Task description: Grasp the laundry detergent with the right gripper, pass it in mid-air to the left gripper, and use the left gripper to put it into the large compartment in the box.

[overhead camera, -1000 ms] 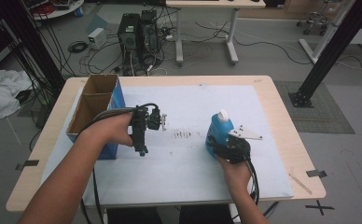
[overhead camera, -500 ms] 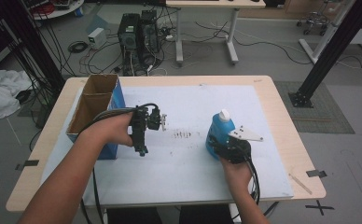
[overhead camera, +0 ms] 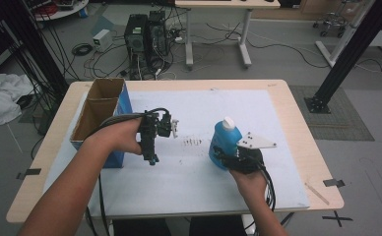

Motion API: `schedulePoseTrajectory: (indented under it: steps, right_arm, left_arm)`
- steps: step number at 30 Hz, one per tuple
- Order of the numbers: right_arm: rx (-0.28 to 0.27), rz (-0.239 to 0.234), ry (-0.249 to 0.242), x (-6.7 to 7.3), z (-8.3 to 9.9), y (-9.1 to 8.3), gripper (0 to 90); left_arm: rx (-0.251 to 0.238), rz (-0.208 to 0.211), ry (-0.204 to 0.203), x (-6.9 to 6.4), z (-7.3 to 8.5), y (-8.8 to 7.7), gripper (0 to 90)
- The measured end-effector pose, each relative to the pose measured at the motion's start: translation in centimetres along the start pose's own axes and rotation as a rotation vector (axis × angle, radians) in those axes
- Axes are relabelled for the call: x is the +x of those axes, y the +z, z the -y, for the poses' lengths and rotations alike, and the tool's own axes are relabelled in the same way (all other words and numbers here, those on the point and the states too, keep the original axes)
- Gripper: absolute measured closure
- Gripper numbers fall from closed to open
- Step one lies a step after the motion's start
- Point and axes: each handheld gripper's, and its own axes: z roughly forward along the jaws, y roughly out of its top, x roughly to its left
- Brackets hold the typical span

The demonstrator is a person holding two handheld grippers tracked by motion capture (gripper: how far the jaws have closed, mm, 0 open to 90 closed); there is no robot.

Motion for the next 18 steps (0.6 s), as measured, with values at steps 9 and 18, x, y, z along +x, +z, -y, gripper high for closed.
schedulePoseTrajectory:
  steps: [9, 18]
  right_arm:
    - [-0.004, -0.151, -0.024, 1.1, -0.6, 0.7, 45.7]
    - [0.004, -0.261, -0.07, 2.3, -0.9, 1.5, 45.8]
  left_arm:
    - [-0.009, 0.003, 0.017, -0.8, 0.1, -1.2, 1.6]
    - [-0.017, 0.004, 0.039, -1.9, -0.4, -2.6, 1.6]
